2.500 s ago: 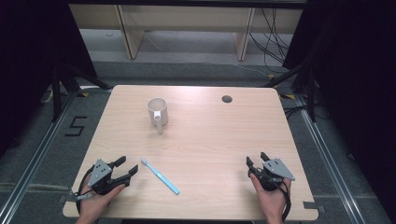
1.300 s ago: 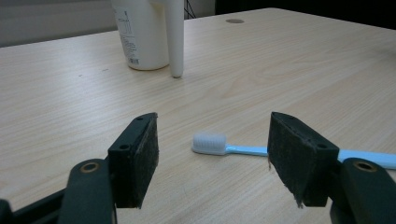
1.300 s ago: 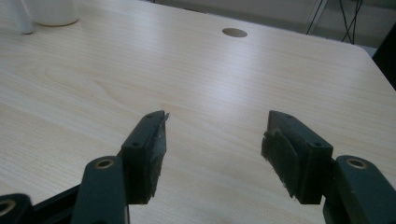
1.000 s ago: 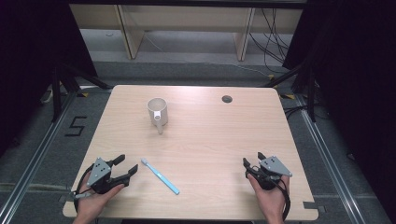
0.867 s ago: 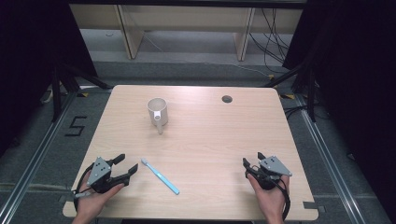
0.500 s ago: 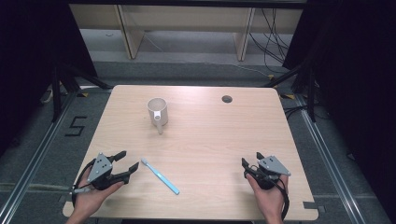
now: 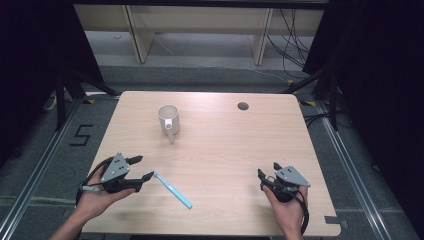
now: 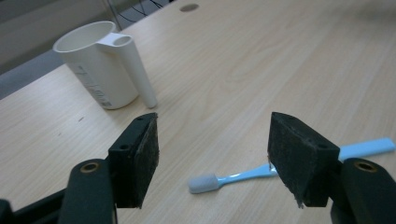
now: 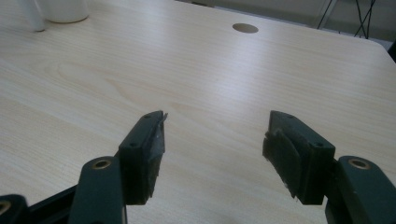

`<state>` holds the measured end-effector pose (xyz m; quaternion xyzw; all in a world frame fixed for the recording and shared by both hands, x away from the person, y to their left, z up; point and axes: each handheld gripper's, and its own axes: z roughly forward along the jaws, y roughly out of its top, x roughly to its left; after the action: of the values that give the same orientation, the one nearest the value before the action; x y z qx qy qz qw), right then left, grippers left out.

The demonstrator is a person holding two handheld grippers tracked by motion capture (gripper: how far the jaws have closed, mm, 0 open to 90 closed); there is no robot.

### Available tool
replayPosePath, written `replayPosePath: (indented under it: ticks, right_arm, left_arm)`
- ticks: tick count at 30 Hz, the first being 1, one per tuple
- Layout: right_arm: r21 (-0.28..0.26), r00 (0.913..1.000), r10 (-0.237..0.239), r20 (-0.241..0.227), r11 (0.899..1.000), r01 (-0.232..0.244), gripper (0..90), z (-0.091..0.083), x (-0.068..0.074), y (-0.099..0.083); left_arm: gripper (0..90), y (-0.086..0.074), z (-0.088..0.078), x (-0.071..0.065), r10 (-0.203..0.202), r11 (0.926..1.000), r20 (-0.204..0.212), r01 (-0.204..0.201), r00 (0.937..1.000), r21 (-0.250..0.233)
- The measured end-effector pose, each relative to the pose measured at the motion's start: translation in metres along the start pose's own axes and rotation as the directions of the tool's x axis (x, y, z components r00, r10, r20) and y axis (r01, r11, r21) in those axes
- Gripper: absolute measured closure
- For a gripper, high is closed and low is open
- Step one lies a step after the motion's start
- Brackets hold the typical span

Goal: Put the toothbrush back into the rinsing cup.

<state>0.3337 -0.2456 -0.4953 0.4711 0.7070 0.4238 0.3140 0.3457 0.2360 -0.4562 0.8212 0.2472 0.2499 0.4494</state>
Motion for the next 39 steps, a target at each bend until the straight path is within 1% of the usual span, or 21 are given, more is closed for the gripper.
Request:
replayPosePath:
  ticks: [3, 4, 6, 7, 12, 13, 14, 15, 16, 17, 21, 24, 25, 27, 29, 31, 32, 33, 36, 37, 39]
  right_arm:
    - [-0.01, 0.9999, -0.012, 0.011, 1.0, 0.012, 38.7, 0.0, 0.001, 0.0]
    - [-0.009, 1.0, -0.002, 0.006, 1.0, 0.002, 38.8, 0.0, 0.002, -0.001]
    - [-0.003, 1.0, 0.005, 0.007, 1.0, -0.005, 38.8, 0.0, 0.003, -0.001]
    - [-0.015, 0.9993, -0.035, 0.013, 0.999, 0.035, 38.8, 0.001, 0.001, 0.0]
    - [-0.012, 0.9999, -0.011, -0.007, 1.0, 0.011, 38.8, 0.0, 0.002, 0.0]
    - [-0.012, 0.9999, -0.009, -0.007, 1.0, 0.009, 38.8, 0.0, 0.002, 0.0]
    - [-0.02, 0.9994, -0.031, 0.012, 0.999, 0.031, 38.8, 0.0, 0.0, 0.001]
    - [-0.018, 0.9995, -0.03, 0.013, 0.999, 0.03, 38.8, 0.0, 0.0, 0.001]
    - [-0.018, 0.9995, -0.03, 0.013, 0.999, 0.03, 38.8, 0.0, 0.0, 0.001]
    - [-0.01, 1.0, -0.005, 0.002, 1.0, 0.005, 38.8, 0.0, 0.001, 0.0]
    - [-0.008, 1.0, -0.004, -0.003, 1.0, 0.003, 38.8, 0.0, 0.002, 0.0]
    - [-0.007, 1.0, 0.003, 0.005, 1.0, -0.003, 38.8, -0.001, 0.002, 0.0]
    - [-0.008, 1.0, -0.003, -0.006, 1.0, 0.003, 38.8, -0.002, 0.001, 0.001]
    - [-0.018, 0.9999, -0.011, 0.003, 1.0, 0.011, 38.7, -0.002, 0.0, 0.001]
    - [-0.002, 0.9996, 0.027, 0.008, 1.0, -0.027, 38.7, -0.004, 0.002, 0.002]
    - [-0.024, 1.0, -0.003, 0.004, 1.0, 0.003, 38.7, -0.004, -0.001, 0.003]
    - [-0.024, 1.0, -0.003, 0.004, 1.0, 0.003, 38.7, -0.004, -0.001, 0.003]
    - [-0.022, 1.0, -0.003, 0.0, 1.0, 0.003, 38.7, -0.006, -0.001, 0.004]
    - [-0.029, 0.9999, -0.01, 0.008, 1.0, 0.011, 38.7, -0.005, -0.003, 0.003]
    - [-0.013, 0.9999, 0.016, 0.005, 1.0, -0.016, 38.6, -0.006, -0.002, 0.003]
    - [-0.025, 0.9998, -0.019, 0.01, 1.0, 0.019, 38.6, -0.005, -0.005, 0.002]
  left_arm:
    - [34.1, 0.003, 0.005, -0.002, 0.039, 0.9986, 0.038, -0.04, 0.9985, 0.034]
    - [34.5, 0.004, 0.011, -0.003, 0.068, 0.9951, 0.087, -0.074, 0.9939, 0.065]
    - [34.7, 0.005, 0.014, -0.002, 0.099, 0.9896, 0.105, -0.109, 0.9895, 0.094]
    - [34.7, 0.006, 0.018, -0.002, 0.115, 0.9854, 0.126, -0.129, 0.9854, 0.111]
    - [36.9, 0.016, 0.034, -0.004, 0.195, 0.9542, 0.262, -0.245, 0.9452, 0.173]
    - [37.0, 0.019, 0.036, -0.003, 0.209, 0.9448, 0.297, -0.27, 0.9318, 0.185]
    - [37.0, 0.02, 0.039, -0.005, 0.21, 0.9446, 0.306, -0.273, 0.9287, 0.182]
    - [36.7, 0.023, 0.041, -0.004, 0.229, 0.9297, 0.334, -0.307, 0.9142, 0.203]
    - [36.6, 0.023, 0.041, -0.004, 0.229, 0.9297, 0.334, -0.307, 0.9142, 0.203]
    - [36.6, 0.026, 0.044, -0.005, 0.278, 0.8963, 0.366, -0.377, 0.8882, 0.234]
    - [36.9, 0.031, 0.05, -0.007, 0.288, 0.8575, 0.436, -0.432, 0.8528, 0.279]
    - [38.8, 0.032, 0.053, -0.009, 0.272, 0.8601, 0.45, -0.424, 0.8505, 0.283]
    - [39.3, 0.033, 0.054, -0.009, 0.268, 0.8549, 0.464, -0.43, 0.8443, 0.29]
    - [40.2, 0.037, 0.059, -0.008, 0.281, 0.824, 0.503, -0.474, 0.8175, 0.31]
    - [41.1, 0.043, 0.06, -0.004, 0.305, 0.7903, 0.547, -0.528, 0.7794, 0.311]
    - [43.3, 0.049, 0.062, -0.002, 0.316, 0.7802, 0.567, -0.548, 0.761, 0.301]
    - [44.2, 0.049, 0.062, -0.002, 0.316, 0.7802, 0.567, -0.548, 0.761, 0.301]
    - [44.5, 0.055, 0.065, -0.004, 0.361, 0.739, 0.587, -0.607, 0.7241, 0.293]
    - [46.1, 0.058, 0.072, -0.009, 0.396, 0.6879, 0.622, -0.667, 0.6754, 0.286]
    - [46.5, 0.057, 0.075, -0.011, 0.39, 0.6871, 0.632, -0.668, 0.67, 0.285]
    - [47.7, 0.057, 0.081, -0.014, 0.397, 0.6594, 0.653, -0.696, 0.6444, 0.285]
